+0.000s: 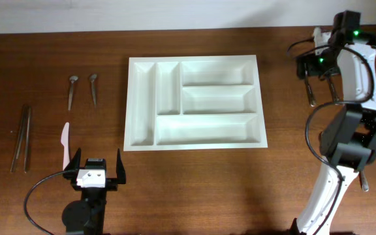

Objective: Pack container
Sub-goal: 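Move the right gripper over the leftmost fork at the top right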

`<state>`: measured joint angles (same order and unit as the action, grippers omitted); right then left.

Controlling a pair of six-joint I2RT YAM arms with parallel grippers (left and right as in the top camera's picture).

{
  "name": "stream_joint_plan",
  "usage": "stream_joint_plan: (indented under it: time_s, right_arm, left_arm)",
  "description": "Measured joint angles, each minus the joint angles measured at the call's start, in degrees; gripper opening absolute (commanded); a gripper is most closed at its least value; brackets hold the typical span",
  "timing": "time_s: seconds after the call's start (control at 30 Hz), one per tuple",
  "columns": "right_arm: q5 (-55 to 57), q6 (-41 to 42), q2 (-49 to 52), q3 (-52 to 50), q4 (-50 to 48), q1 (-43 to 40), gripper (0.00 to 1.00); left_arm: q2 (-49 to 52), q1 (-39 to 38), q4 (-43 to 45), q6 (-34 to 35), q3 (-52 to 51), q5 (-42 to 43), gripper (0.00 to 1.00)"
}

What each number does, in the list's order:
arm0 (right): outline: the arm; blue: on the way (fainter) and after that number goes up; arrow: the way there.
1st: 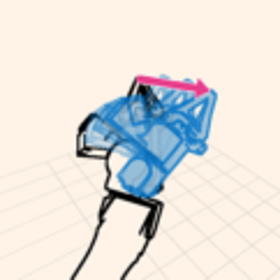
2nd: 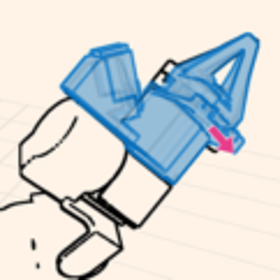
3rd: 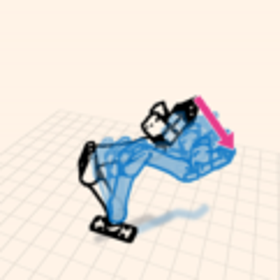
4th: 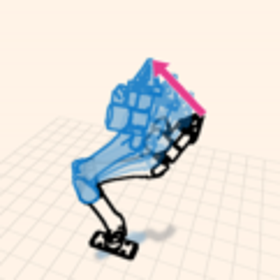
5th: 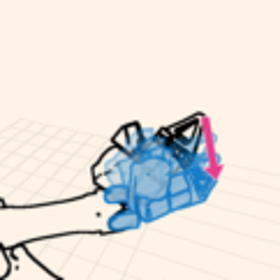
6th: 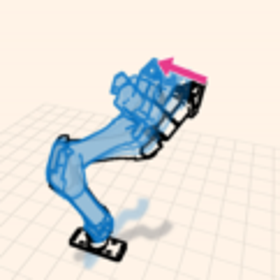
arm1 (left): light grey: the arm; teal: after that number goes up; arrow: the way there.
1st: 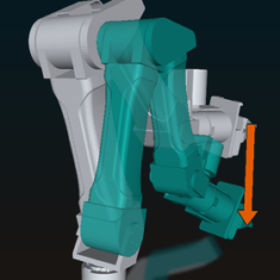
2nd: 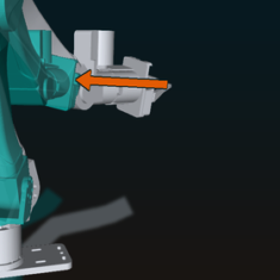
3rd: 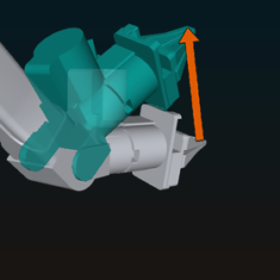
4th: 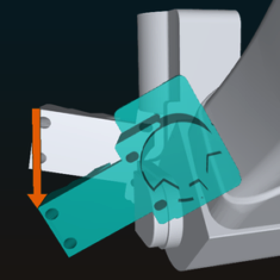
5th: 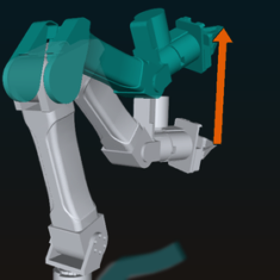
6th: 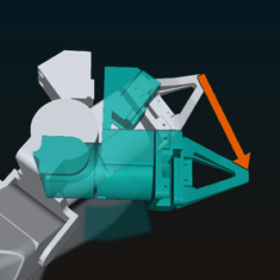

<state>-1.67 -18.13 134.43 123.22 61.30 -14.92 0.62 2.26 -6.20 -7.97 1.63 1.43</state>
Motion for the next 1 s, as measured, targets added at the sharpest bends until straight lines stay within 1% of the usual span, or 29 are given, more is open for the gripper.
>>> stream_joint_plan:
  time_s: [0.3, 0.63, 1.0]
  right_arm:
    - [-0.9, -0.1, 4.7, 0.0, -1.5, 0.0, 0.99]
    - [-2.3, -0.1, 5.5, 0.0, -3.5, 0.0, 0.99]
    - [-3.3, 0.0, 6.3, 0.0, -8.6, -0.2, 0.99]
  left_arm:
    - [0.0, 0.0, 0.0, 0.0, 0.0, 0.0, 0.99]
    - [0.0, 0.0, 0.0, 0.0, 0.0, 0.0, 0.99]
    - [0.0, 0.0, 0.0, 0.0, 0.0, 0.0, 0.99]
